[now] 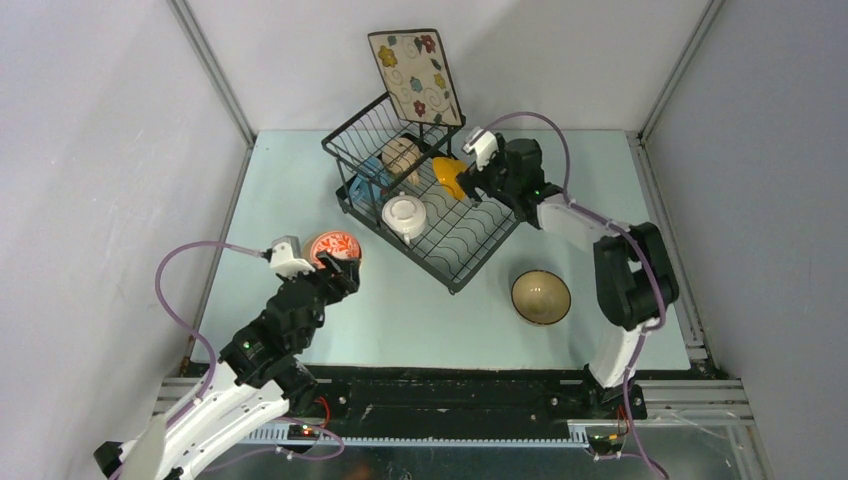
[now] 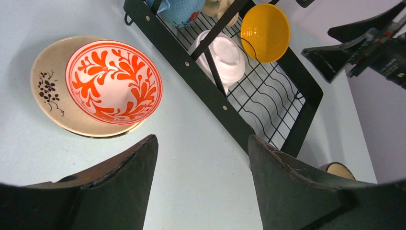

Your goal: Load the mixed dishes into the dish rack

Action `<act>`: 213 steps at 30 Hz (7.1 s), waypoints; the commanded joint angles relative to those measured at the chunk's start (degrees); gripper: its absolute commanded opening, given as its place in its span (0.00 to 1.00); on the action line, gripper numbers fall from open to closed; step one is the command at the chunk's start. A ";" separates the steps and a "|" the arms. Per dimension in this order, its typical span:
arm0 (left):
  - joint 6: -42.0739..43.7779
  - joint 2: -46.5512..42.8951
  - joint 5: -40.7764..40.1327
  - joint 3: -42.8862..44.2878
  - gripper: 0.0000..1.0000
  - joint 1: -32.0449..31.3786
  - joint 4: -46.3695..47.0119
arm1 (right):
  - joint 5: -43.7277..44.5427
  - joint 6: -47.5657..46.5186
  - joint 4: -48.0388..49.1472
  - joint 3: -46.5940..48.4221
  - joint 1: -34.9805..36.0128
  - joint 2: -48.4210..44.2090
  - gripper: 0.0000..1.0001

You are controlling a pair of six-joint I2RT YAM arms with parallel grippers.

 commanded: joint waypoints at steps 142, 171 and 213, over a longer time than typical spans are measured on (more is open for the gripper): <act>-5.04 40.55 55.65 12.19 0.00 1.98 41.55 | 8.28 62.85 -20.87 -31.37 18.10 -68.02 0.99; -5.61 36.02 53.20 10.13 0.07 3.44 45.93 | -1.45 68.16 -16.30 -31.45 13.14 -56.98 0.02; 9.80 0.98 27.01 2.72 0.97 3.70 6.56 | -10.79 -2.59 -13.40 -5.69 -3.87 -22.33 0.00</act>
